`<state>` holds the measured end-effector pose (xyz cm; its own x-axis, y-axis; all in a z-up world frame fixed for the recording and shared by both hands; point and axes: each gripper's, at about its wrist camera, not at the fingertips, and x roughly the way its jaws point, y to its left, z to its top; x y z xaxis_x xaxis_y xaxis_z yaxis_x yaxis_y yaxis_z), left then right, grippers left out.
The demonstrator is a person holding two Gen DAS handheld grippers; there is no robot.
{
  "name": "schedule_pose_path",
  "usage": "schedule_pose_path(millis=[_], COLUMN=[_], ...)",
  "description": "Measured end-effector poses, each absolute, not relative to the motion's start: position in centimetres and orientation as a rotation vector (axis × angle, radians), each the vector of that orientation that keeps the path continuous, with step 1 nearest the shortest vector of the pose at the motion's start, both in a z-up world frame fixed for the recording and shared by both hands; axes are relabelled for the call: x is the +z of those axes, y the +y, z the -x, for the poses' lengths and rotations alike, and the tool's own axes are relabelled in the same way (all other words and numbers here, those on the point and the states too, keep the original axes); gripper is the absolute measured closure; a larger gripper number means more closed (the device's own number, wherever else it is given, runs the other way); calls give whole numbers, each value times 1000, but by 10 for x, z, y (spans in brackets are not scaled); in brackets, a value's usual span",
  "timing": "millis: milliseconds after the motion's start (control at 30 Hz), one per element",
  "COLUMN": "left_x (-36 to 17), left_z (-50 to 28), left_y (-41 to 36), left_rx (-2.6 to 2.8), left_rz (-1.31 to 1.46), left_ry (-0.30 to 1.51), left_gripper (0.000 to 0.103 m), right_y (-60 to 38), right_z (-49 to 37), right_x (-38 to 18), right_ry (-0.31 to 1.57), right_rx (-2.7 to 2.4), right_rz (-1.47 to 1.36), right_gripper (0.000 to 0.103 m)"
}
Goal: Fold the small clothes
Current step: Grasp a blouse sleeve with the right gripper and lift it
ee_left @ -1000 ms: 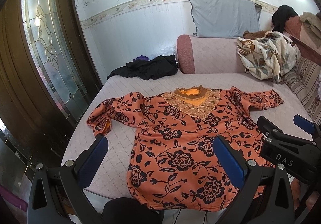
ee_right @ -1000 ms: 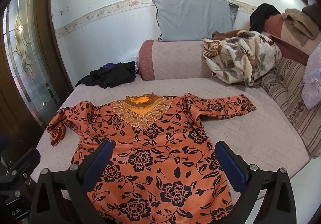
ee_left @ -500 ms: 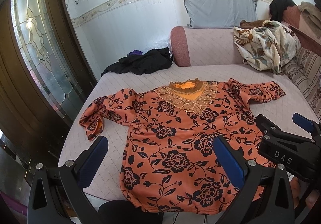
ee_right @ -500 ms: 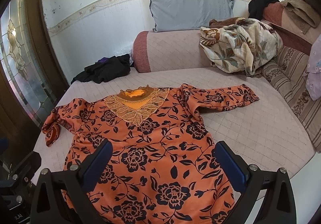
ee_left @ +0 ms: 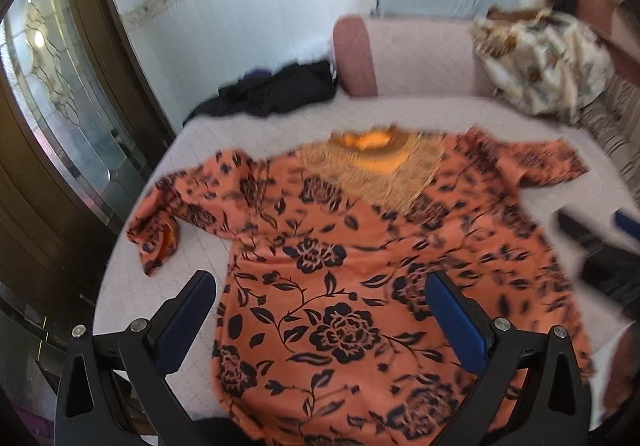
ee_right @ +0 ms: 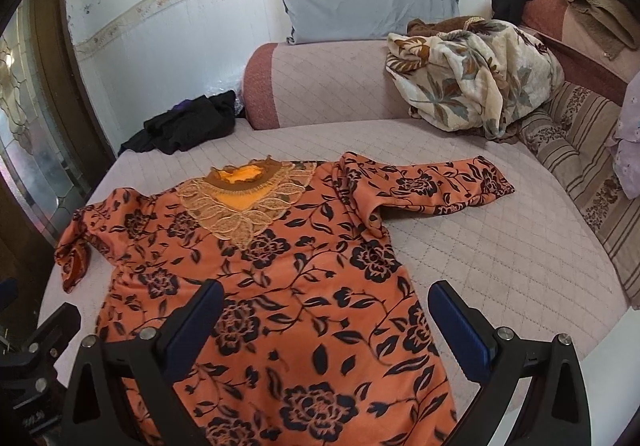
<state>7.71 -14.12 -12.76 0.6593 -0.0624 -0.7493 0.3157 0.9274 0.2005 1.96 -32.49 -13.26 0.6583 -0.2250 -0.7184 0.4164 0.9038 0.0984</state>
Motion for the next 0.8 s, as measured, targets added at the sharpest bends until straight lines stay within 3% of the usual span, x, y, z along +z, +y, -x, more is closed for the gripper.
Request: schedule_pose_path(millis=[267, 500, 700, 800], left_x=[-242, -267, -284, -282], left_z=[-148, -178, -193, -195], left_y=[-157, -178, -172, -171], left_rx=[-130, -172, -206, -210], left_rz=[-427, -391, -283, -265], left_ry=[987, 963, 991, 1000], left_gripper=[0, 0, 0, 0], right_y=[-480, -626, -678, -685], right_z=[-60, -71, -82, -96], right_x=[-215, -279, -312, -312], right_ry=[882, 767, 590, 586], right_rx=[-461, -477, -485, -488], right_rz=[-483, -923, -1190, -1173], right_gripper=[0, 1, 5, 16])
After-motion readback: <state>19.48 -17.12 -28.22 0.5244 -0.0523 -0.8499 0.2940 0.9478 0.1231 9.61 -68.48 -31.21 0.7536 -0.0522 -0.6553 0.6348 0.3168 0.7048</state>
